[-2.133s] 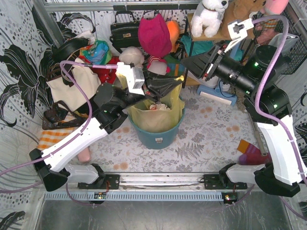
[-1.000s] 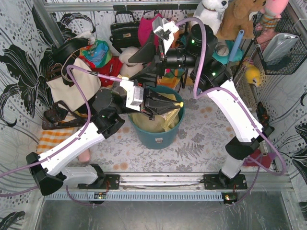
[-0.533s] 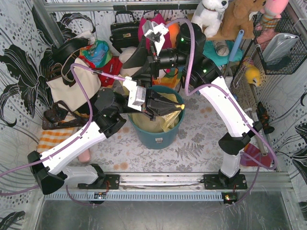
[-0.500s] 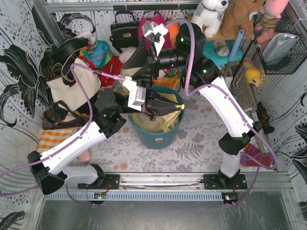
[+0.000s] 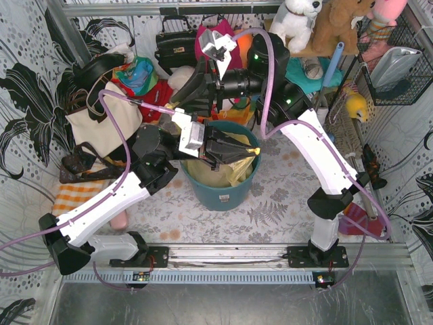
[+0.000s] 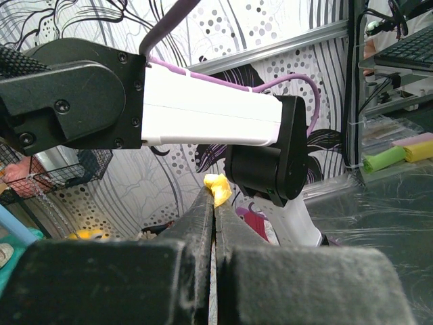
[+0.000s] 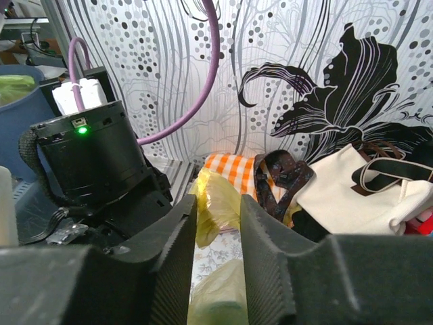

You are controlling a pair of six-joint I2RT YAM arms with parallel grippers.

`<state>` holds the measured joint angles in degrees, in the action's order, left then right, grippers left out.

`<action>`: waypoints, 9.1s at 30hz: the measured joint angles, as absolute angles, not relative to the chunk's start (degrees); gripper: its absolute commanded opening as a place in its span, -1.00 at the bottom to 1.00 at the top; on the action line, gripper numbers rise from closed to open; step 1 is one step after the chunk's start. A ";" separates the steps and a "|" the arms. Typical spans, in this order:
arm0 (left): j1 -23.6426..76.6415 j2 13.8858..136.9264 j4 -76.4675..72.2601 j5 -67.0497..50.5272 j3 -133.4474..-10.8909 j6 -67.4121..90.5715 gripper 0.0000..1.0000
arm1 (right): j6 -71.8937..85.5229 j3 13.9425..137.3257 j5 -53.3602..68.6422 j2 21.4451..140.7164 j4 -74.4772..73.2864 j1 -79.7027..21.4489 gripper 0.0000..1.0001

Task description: Tie the trash bag

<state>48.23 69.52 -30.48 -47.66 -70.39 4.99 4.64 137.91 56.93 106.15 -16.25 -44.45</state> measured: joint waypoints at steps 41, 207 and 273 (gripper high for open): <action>48.34 68.71 -32.77 -47.05 -70.26 5.74 -0.92 | 5.02 133.43 53.95 101.86 -13.69 -46.44 0.07; 48.10 60.49 -41.60 -16.05 -56.75 -6.55 -0.96 | 41.21 83.20 14.90 60.86 -16.56 -48.64 -1.00; 47.68 57.49 -38.37 -12.82 -55.92 -7.42 -0.40 | 12.05 60.55 -53.67 69.78 21.71 -73.95 -1.00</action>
<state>47.68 57.49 -38.37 -12.82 -55.92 -7.42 12.05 60.55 -53.67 69.78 21.71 -73.95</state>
